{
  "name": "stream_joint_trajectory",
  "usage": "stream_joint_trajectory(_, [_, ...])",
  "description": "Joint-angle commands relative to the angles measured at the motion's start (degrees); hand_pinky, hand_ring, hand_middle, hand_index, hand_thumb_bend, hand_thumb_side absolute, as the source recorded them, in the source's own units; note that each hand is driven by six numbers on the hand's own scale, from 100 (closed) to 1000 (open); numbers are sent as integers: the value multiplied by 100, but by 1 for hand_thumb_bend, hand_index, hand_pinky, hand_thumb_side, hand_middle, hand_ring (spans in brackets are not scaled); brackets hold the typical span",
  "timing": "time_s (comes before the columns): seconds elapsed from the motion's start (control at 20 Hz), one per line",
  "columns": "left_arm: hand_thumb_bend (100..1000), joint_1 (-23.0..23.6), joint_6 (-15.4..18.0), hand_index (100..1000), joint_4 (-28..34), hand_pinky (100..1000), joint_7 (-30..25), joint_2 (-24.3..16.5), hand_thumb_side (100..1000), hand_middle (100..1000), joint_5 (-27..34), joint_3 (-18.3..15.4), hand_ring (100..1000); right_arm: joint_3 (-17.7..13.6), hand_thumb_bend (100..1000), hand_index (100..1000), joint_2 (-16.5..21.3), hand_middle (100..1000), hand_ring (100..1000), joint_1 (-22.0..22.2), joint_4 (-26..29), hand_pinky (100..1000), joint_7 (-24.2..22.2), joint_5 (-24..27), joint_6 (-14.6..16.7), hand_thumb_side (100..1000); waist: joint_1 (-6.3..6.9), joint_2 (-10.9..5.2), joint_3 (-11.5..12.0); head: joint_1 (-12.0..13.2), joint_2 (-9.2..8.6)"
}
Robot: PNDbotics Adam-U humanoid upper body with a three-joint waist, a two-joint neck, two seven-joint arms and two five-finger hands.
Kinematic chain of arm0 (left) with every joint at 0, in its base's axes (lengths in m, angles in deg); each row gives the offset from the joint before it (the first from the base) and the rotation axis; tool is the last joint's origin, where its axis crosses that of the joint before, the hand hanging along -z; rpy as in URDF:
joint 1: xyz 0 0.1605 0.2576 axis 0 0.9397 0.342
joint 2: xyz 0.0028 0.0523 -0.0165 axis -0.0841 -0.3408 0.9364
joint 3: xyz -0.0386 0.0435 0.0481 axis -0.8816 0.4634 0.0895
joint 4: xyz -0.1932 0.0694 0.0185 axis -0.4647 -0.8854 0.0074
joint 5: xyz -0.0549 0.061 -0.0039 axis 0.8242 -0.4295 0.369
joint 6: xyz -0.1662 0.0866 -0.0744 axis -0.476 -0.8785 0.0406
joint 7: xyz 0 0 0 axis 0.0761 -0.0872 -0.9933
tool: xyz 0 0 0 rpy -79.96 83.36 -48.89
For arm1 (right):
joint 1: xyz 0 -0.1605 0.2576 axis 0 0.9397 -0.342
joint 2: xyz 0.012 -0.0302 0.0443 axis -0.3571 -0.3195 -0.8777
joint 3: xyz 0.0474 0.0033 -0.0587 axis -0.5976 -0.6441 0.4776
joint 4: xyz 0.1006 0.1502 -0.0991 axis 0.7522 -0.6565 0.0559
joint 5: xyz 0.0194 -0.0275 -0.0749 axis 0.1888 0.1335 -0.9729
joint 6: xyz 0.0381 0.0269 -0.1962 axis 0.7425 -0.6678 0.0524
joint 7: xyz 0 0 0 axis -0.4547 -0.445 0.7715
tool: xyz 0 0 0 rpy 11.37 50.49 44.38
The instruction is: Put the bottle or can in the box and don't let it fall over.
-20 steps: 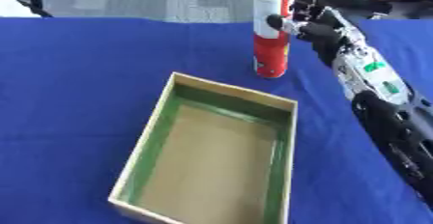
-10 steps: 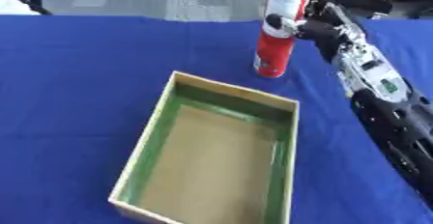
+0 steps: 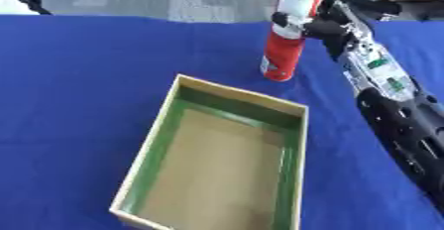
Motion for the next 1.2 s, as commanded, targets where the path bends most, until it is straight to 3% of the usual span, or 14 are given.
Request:
stream_joint_trajectory(0.05, [688, -58, 8, 812, 106, 747, -19, -127, 565, 789, -20, -42, 792, -55, 644, 910, 189, 841, 932, -134, 5, 884, 68, 74, 15, 100, 13, -84, 13, -24, -80])
stream_joint_trajectory(0.2, [686, -57, 7, 812, 109, 748, -23, -127, 565, 789, -23, -42, 793, -53, 611, 851, 181, 775, 919, -145, -19, 881, 127, 196, -5, 100, 11, -83, 15, -29, -77])
stream_joint_trajectory(0.25, [685, -55, 6, 811, 109, 748, -25, -127, 565, 789, -24, -42, 793, -53, 576, 778, 177, 698, 898, -147, -26, 876, 147, 242, -9, 100, 10, -83, 16, -29, -76])
stream_joint_trajectory(0.45, [680, -53, 6, 810, 111, 748, -31, -126, 564, 789, -28, -42, 793, -46, 481, 669, 162, 590, 852, -167, -44, 866, 217, 423, 18, 100, 6, -81, 22, -36, -76])
stream_joint_trajectory(0.85, [673, -45, 12, 803, 124, 748, -34, -124, 562, 789, -36, -54, 793, -31, 340, 527, 209, 473, 766, -213, -54, 835, 137, 442, 192, 100, -12, -74, 43, -61, -86])
stream_joint_trajectory(1.2, [666, -28, 20, 801, 131, 748, -33, -131, 564, 790, -37, -67, 793, -34, 314, 479, 285, 432, 740, -212, 147, 821, 85, 347, 371, 100, -7, -100, 35, -57, -67])
